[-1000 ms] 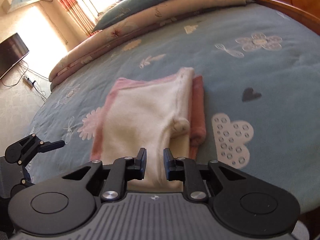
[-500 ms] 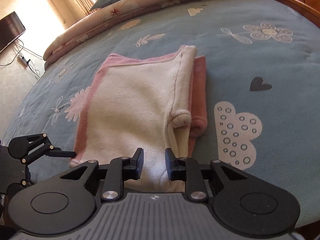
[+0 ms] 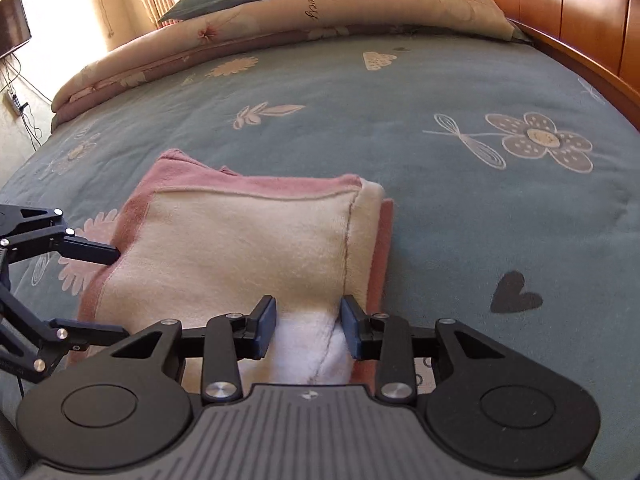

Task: Fold clothes

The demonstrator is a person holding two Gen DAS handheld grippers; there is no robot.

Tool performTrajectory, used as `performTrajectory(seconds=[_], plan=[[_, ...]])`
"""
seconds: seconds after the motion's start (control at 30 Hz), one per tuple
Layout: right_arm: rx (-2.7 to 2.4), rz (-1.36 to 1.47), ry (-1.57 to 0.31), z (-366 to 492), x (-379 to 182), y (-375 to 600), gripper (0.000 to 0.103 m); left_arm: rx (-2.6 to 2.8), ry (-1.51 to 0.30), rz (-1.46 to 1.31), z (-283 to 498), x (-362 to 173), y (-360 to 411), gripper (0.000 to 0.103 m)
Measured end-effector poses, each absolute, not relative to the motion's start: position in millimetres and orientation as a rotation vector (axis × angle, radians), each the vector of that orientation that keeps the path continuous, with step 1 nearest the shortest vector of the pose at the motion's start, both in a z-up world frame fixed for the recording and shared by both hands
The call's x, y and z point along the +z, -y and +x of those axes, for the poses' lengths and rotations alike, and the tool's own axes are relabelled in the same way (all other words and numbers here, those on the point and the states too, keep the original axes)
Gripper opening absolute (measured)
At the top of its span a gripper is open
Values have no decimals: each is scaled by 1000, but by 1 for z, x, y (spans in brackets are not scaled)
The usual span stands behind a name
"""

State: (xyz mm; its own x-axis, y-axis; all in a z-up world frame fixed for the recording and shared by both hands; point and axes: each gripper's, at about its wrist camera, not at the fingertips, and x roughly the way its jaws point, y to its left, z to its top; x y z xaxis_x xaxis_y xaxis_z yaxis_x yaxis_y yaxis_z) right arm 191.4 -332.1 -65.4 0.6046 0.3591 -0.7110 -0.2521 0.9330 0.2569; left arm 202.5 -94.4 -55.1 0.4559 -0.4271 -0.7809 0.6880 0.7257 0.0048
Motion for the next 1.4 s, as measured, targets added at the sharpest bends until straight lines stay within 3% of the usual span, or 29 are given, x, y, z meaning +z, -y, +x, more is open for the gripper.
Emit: performTrajectory(seconds=[0.13,0.37,0.43,0.53,0.73,1.17,1.4], plan=[[341,225,-888,195,-89,351,47,-714,-893,238,212,-50,84,75],[410,146,-711,175,-36,330,46,-580,-895,8,262,-8,63,75],[481,63,-687,169,-28,304,45,-509,-898,-48,285,0,58,75],[581,-35,-690,167,-31,260,27,-463,-940,-44,305,-2,70,75],[638,-138,-730,183,-66,193,27,-486,-983,-98,306,-17,76,75],[587,-77,-702,159,-68,205,27,-394,-1040,-184,316,-64,72,75],[514,-33,-652,141,-43,252,30,-481,-955,-187,283,-34,66,76]])
